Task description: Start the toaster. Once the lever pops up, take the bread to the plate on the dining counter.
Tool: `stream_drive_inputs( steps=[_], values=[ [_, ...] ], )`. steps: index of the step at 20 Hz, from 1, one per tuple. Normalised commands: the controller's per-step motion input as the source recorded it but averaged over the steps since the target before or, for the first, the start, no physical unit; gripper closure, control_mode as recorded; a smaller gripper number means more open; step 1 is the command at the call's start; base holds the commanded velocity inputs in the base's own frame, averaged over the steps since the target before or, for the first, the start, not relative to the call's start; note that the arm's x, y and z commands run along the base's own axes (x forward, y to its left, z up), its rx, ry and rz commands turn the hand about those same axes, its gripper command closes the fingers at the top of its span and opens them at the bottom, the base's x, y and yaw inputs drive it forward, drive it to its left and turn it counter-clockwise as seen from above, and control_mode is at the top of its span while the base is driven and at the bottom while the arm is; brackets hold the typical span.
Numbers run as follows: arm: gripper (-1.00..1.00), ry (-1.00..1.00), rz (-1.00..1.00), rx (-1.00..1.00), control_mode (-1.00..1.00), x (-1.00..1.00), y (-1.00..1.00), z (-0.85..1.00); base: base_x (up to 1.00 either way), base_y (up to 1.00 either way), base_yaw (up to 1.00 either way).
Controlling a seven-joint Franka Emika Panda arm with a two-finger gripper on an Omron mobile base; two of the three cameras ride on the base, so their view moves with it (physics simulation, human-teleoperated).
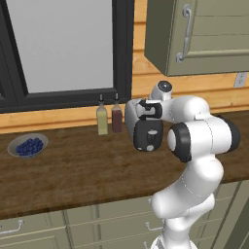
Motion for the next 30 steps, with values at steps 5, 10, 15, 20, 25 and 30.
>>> stream_drive_inputs(
  steps=[5, 10, 15, 20, 25, 30],
  values=[
    [1.00, 0.00, 0.00, 0.00, -1.00, 0.00, 0.00, 0.00, 0.00, 0.00, 0.00],
    [1.00, 0.00, 0.00, 0.00, -1.00, 0.00, 0.00, 0.00, 0.00, 0.00, 0.00],
    [1.00, 0.00, 0.00, 0.00, -1.00, 0.00, 0.00, 0.00, 0.00, 0.00, 0.00],
    [1.00, -0.05, 0.00, 0.00, -1.00, -0.22, -0.01, 0.22, 0.00, 0.00, 0.00],
    [1.00, -0.12, 0.00, 0.00, -1.00, -0.31, 0.00, 0.46, 0.00, 0.00, 0.00],
    [1.00, -0.17, 0.00, 0.00, -1.00, -0.37, 0.00, 0.57, 0.00, 0.00, 0.00]
  ],
)
